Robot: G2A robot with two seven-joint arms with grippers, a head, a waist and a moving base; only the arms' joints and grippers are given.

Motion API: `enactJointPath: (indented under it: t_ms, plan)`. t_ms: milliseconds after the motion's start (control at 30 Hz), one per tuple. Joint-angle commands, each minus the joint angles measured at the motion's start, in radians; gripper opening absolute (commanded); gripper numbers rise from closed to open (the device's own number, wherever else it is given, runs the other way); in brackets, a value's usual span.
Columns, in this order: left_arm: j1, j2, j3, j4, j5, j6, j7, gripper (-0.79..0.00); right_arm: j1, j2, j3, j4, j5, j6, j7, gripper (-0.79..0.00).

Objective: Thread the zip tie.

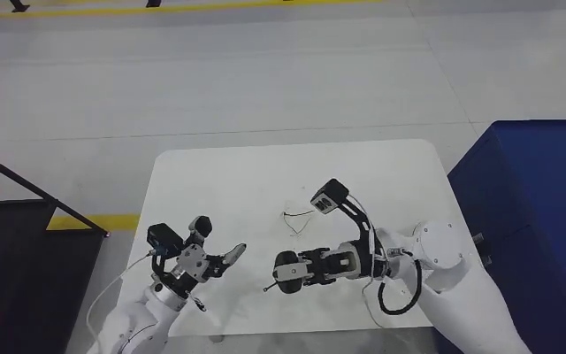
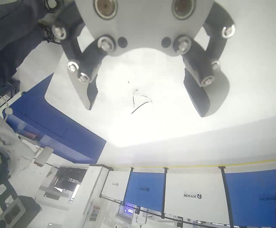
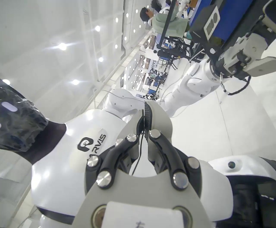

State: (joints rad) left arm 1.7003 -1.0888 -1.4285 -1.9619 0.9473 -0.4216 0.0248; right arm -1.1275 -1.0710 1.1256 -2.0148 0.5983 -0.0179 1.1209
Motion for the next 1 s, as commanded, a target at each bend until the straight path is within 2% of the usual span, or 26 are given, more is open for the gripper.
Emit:
enactJointPath:
  t_ms: [0, 200, 333, 500, 700, 767, 900, 933, 967]
  plan:
    - [0.0, 0.0, 0.0, 0.0, 0.0, 0.0, 0.0, 0.0, 0.071, -0.012, -0.03, -0.049, -0.018, -0.08, -0.027, -0.785]
    - [0.0, 0.0, 0.0, 0.0, 0.0, 0.0, 0.0, 0.0, 0.271, -0.048, -0.092, -0.125, -0.058, -0.127, -0.184, -0.785]
    - [0.0, 0.0, 0.0, 0.0, 0.0, 0.0, 0.0, 0.0, 0.358, -0.063, -0.102, -0.149, -0.035, -0.085, -0.251, -0.785]
    - [0.0, 0.0, 0.0, 0.0, 0.0, 0.0, 0.0, 0.0, 0.383, -0.072, -0.108, -0.109, 0.037, -0.059, -0.248, -0.785]
    - [0.0, 0.0, 0.0, 0.0, 0.0, 0.0, 0.0, 0.0, 0.382, -0.072, -0.109, -0.105, 0.042, -0.061, -0.249, -0.785]
    - [0.0, 0.0, 0.0, 0.0, 0.0, 0.0, 0.0, 0.0, 0.367, -0.068, -0.132, -0.122, -0.057, -0.046, -0.209, -0.785]
    - [0.0, 0.0, 0.0, 0.0, 0.0, 0.0, 0.0, 0.0, 0.352, -0.055, -0.076, -0.209, -0.383, -0.173, -0.226, -0.785]
    - [0.0, 0.0, 0.0, 0.0, 0.0, 0.0, 0.0, 0.0, 0.334, -0.05, -0.045, -0.255, -0.496, -0.213, -0.255, -0.785]
    - [0.0, 0.0, 0.0, 0.0, 0.0, 0.0, 0.0, 0.0, 0.311, -0.049, -0.027, -0.289, -0.535, -0.248, -0.292, -0.785]
